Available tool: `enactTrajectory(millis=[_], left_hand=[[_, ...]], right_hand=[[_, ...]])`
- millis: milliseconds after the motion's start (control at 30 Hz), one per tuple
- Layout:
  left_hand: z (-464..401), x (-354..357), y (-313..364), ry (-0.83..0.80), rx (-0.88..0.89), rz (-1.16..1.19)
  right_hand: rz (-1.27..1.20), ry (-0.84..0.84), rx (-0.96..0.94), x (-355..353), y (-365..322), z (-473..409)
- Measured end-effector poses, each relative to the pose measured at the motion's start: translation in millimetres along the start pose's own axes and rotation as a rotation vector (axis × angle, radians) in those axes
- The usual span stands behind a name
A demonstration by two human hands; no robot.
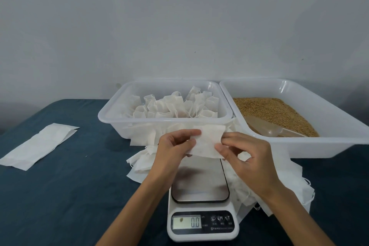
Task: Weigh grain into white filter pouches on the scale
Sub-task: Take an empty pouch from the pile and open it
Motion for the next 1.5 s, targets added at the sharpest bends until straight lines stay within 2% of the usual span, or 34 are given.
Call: enactTrajectory(millis=[133, 300, 533, 567, 633, 700, 800, 900, 967, 1067, 1133, 1233, 1267, 1300, 1367, 1433, 1500], left_hand=[[0, 2, -2, -0.058, -0.064, -0.016], [0, 3, 2, -0.041, -0.045, 0.004], [1, 2, 5, 0.013, -0.079, 0.173], [1, 1, 6, 0.036, -0.042, 0.122], [4, 0, 17, 0.087, 0.142, -0.113], [10, 7, 26, -0.017, 0.302, -0.22], [20, 23, 21, -0.256, 0.282, -0.391], [26, 32, 11, -0.281, 0.338, -0.614], [26, 33, 12, -0.233, 0.361, -0.568], [25, 28, 15, -0.145, 0.347, -0.463], [24, 27, 12, -0.14, 0.266, -0.339], [24, 29, 4, -0.168, 0.156, -0.194], [23, 29, 1, -0.166, 0.138, -0.178], [23, 29, -1, -0.16, 0.123, -0.169], [21, 29, -5, -0.147, 0.1, -0.154], [20, 29, -8, -0.148, 0.083, -0.149], [19, 29, -8, -0.155, 0.074, -0.155]], right_hand=[[0.06, -0.107, -0.07, 2, -2, -1], [-0.046, -0.279, 0.146, -1, 12, 1], [-0.297, -0.247, 0.335, -11, 14, -6], [-0.304, -0.259, 0.335, -13, 14, -9], [-0.277, -0.28, 0.308, -16, 11, -14], [-0.201, -0.322, 0.268, -18, 8, -19], [-0.119, -0.425, 0.296, -18, 2, -27], [-0.039, -0.566, 0.229, -14, -13, -37], [-0.039, -0.633, 0.169, -10, -22, -42], [-0.086, -0.578, 0.176, -15, -18, -53], [-0.099, -0.429, 0.227, -32, 0, -68], [0.103, -0.206, 0.333, -67, 52, -84], [0.227, -0.198, 0.382, -79, 75, -86], [0.395, -0.269, 0.441, -88, 100, -86], [0.743, -0.581, 0.591, -102, 144, -79], [0.925, -0.866, 0.669, -105, 167, -69], [0.988, -0.962, 0.642, -100, 175, -65]])
Point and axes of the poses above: each hand's wrist, its own z-axis away from the middle knuckle, its own x-axis out of the palm, y = z × x, the point moved 4 cm from there along -z, towards the middle knuckle, and after that the axes turned 13 degrees about z, right-handed, at the moved point
